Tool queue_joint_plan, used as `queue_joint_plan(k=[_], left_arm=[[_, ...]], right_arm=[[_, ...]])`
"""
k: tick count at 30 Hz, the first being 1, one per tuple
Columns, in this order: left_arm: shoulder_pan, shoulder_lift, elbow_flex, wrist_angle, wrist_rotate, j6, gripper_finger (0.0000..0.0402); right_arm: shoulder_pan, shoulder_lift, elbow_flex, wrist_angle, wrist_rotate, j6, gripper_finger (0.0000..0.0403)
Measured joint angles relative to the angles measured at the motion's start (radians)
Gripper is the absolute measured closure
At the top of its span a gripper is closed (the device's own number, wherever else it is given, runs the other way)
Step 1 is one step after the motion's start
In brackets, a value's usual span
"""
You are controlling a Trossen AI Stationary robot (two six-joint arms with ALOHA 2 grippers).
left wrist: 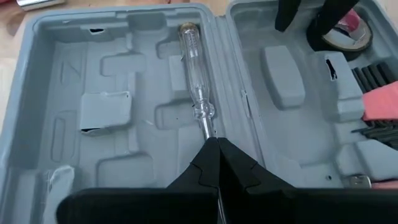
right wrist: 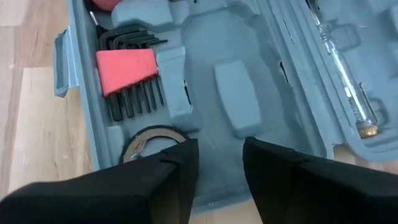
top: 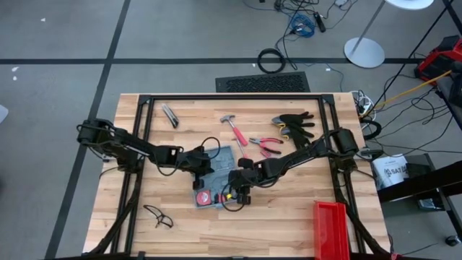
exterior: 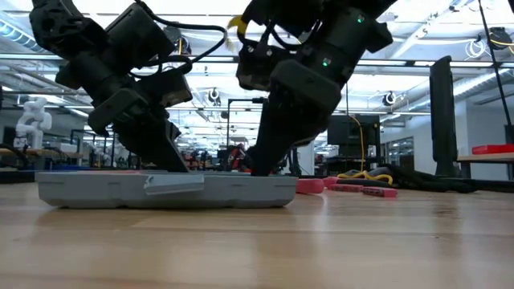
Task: Prefit tool cases
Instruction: Remove the pink electrical tape from the gray prefit tool case
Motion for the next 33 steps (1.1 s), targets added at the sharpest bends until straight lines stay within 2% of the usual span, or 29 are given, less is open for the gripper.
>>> queue_joint_plan(k=[18,23,28,31,33], left_arm=[[0.0,-0.001,-0.002,0.0,-0.024,-0.001,0.0401],[-0.001,-0.001,-0.002,0.0,-0.026,-0.025,0.0401],[-0.001,-0.001,-0.002,0.0,-0.027,-0.025,0.0401],[-0.002,-0.001,-0.003,-0.002,-0.032,-0.025,0.0401],[-0.002,-0.001,-0.003,-0.004,-0.037,-0.025,0.0401]], right_arm=[[0.003,0.0,0.001,-0.013,-0.074,-0.01,0.0296],[0.006,0.001,-0.001,-0.018,-0.13,-0.022,0.0296],[0.006,0.007,-0.001,-0.015,-0.124,-0.017,0.0296],[0.006,0.027,0.002,-0.009,-0.114,-0.016,0.0311],[0.002,0.053,0.004,-0.004,-0.12,-0.016,0.0338]])
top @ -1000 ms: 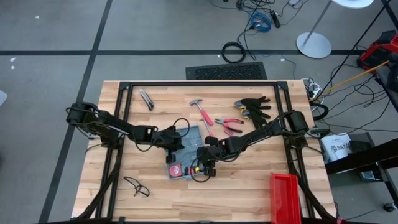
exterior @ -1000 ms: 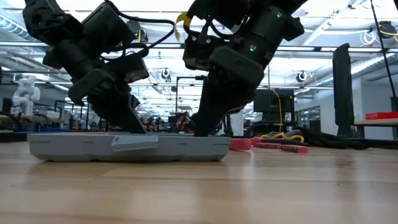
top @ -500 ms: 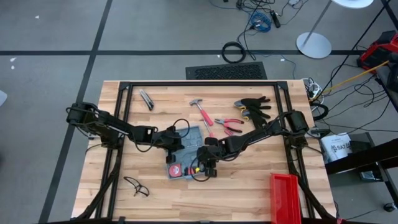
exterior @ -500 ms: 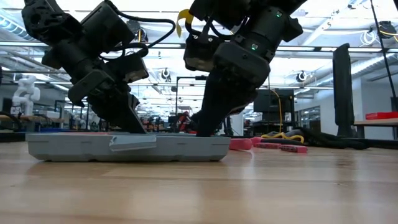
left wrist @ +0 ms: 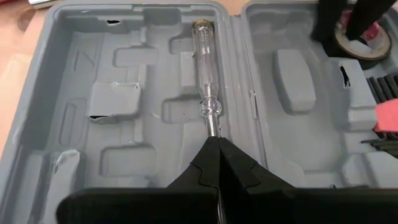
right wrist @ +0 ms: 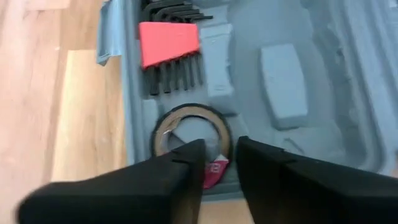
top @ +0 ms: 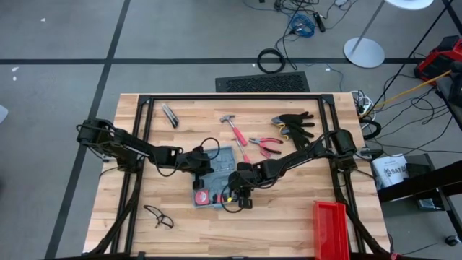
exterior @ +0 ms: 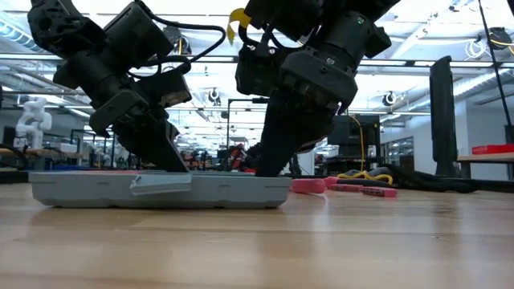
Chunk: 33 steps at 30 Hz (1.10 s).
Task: Prefit tool cases
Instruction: Remove the pink electrical tape from the gray prefit tool case
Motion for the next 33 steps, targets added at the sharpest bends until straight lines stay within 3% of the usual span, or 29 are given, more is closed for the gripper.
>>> queue_joint_plan(k=[4,28,33], left_arm=[[-0.002,0.0,-0.001,-0.008,-0.001,0.001,0.0402],[-0.001,0.001,0.0,-0.004,-0.017,0.001,0.0402],[-0.001,0.001,0.0,-0.005,-0.018,0.001,0.0401]], right_arm=[[-0.006,0.042,0.003,0.041,-0.05,-0.001,0.0391],[-0.001,-0.025,-0.007,0.045,0.056,-0.042,0.0403],[0.021,-0.037,-0.008,0.039,0.151,-0.06,0.0402]])
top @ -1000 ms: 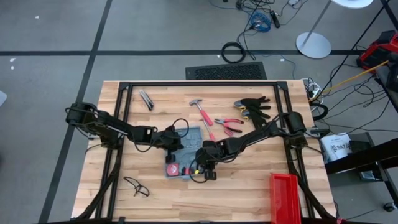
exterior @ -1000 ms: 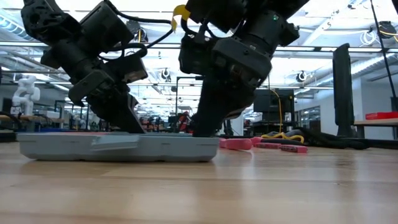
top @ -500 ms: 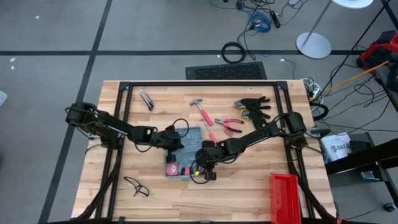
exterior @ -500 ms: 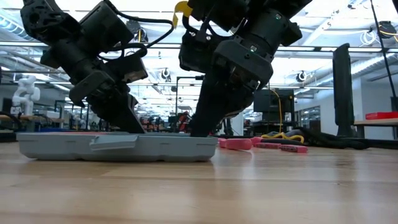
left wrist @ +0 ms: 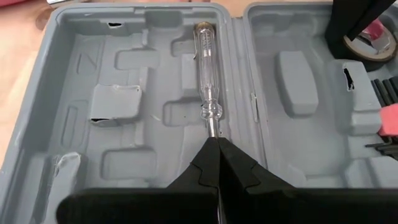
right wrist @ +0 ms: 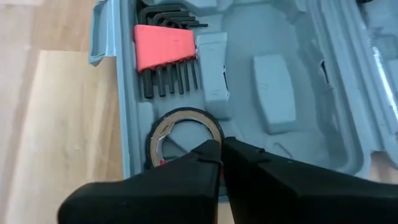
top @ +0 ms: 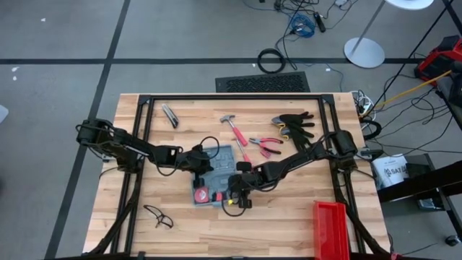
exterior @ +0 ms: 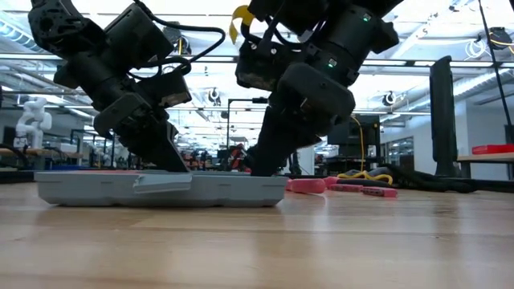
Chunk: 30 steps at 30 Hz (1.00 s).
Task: Prefit tool cases
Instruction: Remove the pink electrical tape from the gray prefit tool case
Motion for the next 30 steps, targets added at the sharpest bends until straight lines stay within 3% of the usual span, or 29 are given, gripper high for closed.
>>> queue_joint_plan(k=[12,22,25,30], left_arm=[[0.0,0.0,0.0,0.002,0.003,0.0,0.0401],[-0.001,0.0,0.001,0.004,0.009,0.0,0.0401],[-0.001,0.0,0.001,0.004,0.009,0.0,0.0401],[-0.001,0.0,0.001,0.004,0.009,0.001,0.0401]], right_arm=[[0.028,-0.027,0.001,0.009,0.089,0.019,0.0402],[0.028,-0.161,0.003,-0.279,0.218,0.07,0.0402],[0.027,-0.19,0.0,-0.362,0.215,0.095,0.0402],[0.026,-0.217,-0.083,-0.348,0.132,0.145,0.0402]])
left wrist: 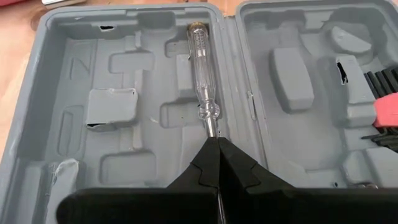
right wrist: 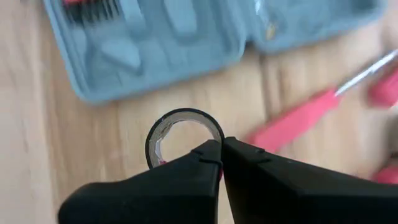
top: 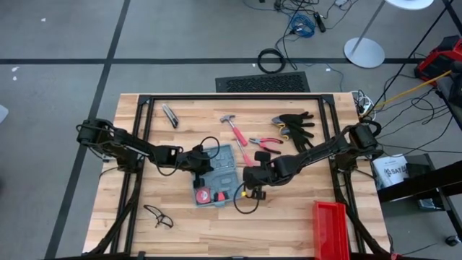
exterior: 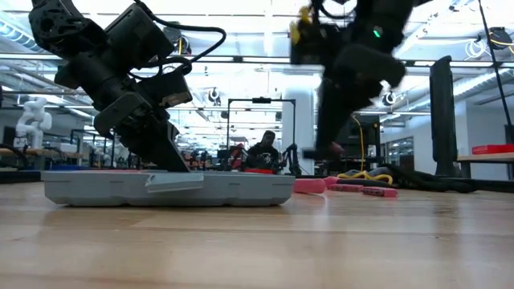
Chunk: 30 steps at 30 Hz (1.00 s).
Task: Prefit tool cases
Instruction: Remove the pink electrical tape from the gray prefit tool case, then remove the pink hex key from the gray prefit tool case
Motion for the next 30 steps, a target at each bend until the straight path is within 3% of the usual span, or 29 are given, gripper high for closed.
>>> queue_joint_plan(k=[7,12,23,30], left_arm=[[0.0,0.0,0.0,0.0,-0.002,0.005,0.0402],[0.0,0.0,0.0,0.0,-0.004,0.005,0.0402],[0.0,0.0,0.0,0.0,-0.009,0.007,0.0402],[0.0,0.0,0.0,0.0,-0.009,0.005,0.0402]], right_arm=[[0.0,0.0,-0.175,0.16,-0.048,0.08,0.0402],[0.0,-0.005,-0.214,0.234,-0.046,0.107,0.0397],[0.0,-0.04,-0.218,0.222,-0.05,0.108,0.0299],[0.0,-0.136,-0.218,0.207,-0.009,0.11,0.0274]])
